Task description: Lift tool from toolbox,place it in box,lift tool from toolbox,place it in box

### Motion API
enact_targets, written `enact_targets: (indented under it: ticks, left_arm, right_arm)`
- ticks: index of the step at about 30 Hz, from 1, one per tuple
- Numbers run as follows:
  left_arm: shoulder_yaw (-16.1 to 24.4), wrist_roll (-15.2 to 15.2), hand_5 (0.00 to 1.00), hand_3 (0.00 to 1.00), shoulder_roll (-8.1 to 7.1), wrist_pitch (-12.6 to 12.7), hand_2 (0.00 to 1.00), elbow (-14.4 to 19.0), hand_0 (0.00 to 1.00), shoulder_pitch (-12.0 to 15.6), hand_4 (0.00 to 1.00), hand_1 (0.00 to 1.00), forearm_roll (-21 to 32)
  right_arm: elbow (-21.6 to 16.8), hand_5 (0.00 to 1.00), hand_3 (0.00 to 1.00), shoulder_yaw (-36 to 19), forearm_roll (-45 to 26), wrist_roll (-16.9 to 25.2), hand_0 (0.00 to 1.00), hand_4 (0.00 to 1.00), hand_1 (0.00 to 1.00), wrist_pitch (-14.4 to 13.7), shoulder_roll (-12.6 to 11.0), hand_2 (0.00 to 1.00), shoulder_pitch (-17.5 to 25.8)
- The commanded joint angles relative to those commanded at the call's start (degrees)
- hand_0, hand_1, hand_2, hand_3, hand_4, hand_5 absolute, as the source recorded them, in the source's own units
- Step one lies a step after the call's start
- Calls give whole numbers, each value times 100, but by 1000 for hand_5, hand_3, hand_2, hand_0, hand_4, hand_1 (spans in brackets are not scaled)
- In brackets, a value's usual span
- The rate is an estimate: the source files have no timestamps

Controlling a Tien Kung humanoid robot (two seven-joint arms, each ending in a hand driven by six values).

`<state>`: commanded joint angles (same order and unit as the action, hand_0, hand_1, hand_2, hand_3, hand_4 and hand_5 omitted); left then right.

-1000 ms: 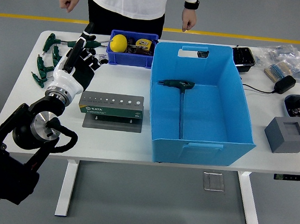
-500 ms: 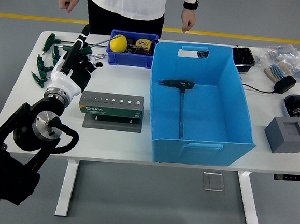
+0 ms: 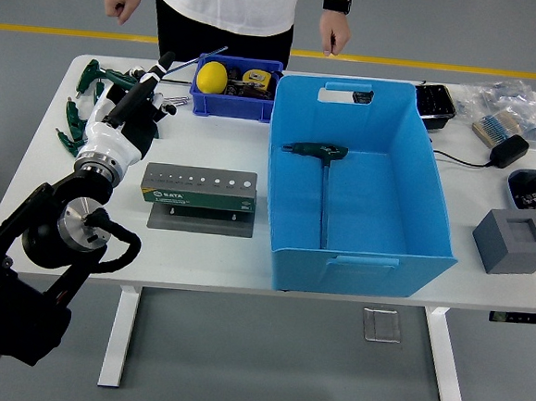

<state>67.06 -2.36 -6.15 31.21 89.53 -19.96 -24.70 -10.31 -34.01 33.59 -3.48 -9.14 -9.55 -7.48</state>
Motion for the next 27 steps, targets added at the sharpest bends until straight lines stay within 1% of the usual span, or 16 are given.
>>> enact_targets:
  ticks: [5, 6, 11, 12, 16, 18, 20, 22, 24, 27]
  left_arm:
    - [12, -98, 2, 87, -5, -155, 3, -3, 70, -4, 522, 2, -24]
    - [15, -150, 2, 85, -5, -175, 2, -4, 55, -6, 441, 2, -11]
    - [22, -319, 2, 85, -9, -295, 2, -1, 55, -15, 441, 2, -4]
    - [24, -350, 2, 85, -12, -325, 2, 4, 46, -18, 403, 2, -17]
    - [16, -396, 2, 85, -39, -393, 2, 28, 46, -45, 403, 2, -147]
    - [-29, -358, 2, 81, -93, -407, 2, 39, 45, -86, 417, 2, -309]
    - [-107, -273, 2, 81, -174, -422, 2, 44, 45, -150, 417, 2, -592]
    - [-264, -129, 2, 81, -304, -498, 2, 44, 45, -277, 417, 2, -969]
    - [-442, -9, 2, 81, -420, -610, 2, 17, 40, -426, 432, 2, -1409]
    - [-826, 188, 2, 81, -619, -859, 2, -93, 40, -743, 432, 2, -2057]
  right_arm:
    - [0, 965, 693, 1, -5, 0, 597, 904, 529, -1, 1, 632, -6]
    - [0, 965, 693, 0, -9, 0, 597, 903, 529, -3, 1, 631, -7]
    - [0, 965, 693, -6, -6, 2, 597, 903, 529, -3, -1, 631, -14]
    - [0, 965, 693, -9, -6, 2, 597, 904, 529, -3, -1, 631, -15]
    - [0, 965, 693, -19, 6, 2, 597, 904, 529, 0, -4, 631, -16]
    - [0, 965, 693, -29, 9, 1, 597, 904, 528, 0, -3, 631, -16]
    - [0, 965, 693, -28, 6, 1, 597, 904, 528, 0, -4, 631, -19]
    - [0, 965, 693, -20, 3, 2, 597, 904, 528, 2, -9, 631, -22]
    - [0, 963, 693, -22, 2, 3, 597, 903, 529, 3, -11, 631, -23]
    - [0, 963, 693, -9, -8, 4, 597, 903, 529, 5, -20, 631, -33]
